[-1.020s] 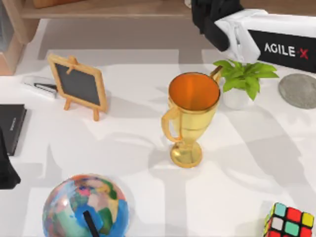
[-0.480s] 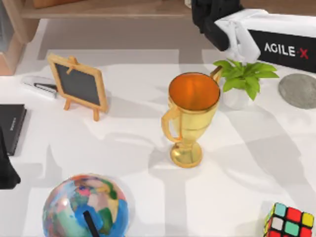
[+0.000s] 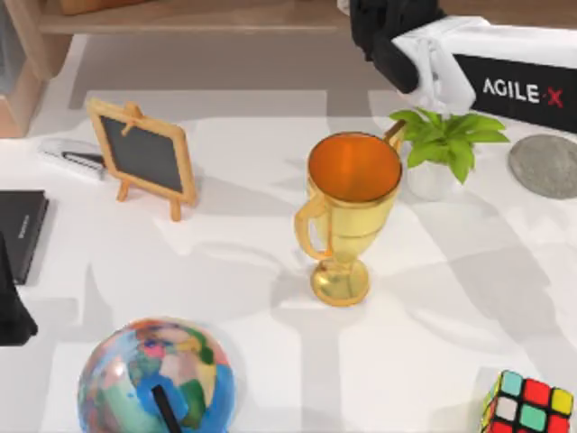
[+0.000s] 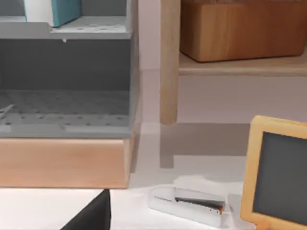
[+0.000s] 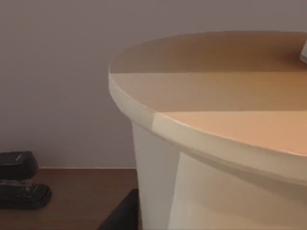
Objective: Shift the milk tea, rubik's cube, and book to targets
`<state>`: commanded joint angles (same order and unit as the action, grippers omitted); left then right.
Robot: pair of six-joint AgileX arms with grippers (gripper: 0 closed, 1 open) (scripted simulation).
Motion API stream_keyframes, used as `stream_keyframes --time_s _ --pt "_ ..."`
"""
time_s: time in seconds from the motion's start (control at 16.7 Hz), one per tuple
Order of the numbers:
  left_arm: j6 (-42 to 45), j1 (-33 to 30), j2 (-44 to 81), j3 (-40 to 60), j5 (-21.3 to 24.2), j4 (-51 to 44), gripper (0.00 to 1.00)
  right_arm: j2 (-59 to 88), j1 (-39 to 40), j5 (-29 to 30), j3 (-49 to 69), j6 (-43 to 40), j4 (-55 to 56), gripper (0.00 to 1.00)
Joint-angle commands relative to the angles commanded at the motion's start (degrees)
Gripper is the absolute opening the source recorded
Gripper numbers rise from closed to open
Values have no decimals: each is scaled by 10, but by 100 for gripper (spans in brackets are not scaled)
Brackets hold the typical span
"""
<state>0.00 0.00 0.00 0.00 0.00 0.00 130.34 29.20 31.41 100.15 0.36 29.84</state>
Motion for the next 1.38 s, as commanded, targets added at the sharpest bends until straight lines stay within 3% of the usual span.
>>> stream_keyframes --time_s 0.24,0.6,1.02,1.38 --pt "0 0 0 0 0 0 100 -39 14 13 -42 1 16 0" --pt "0 0 0 0 0 0 100 -132 46 44 -197 2 53 0" --pt "0 0 0 0 0 0 100 -152 53 49 -215 3 66 0" --pt "0 0 0 0 0 0 100 -245 84 52 -298 1 147 0"
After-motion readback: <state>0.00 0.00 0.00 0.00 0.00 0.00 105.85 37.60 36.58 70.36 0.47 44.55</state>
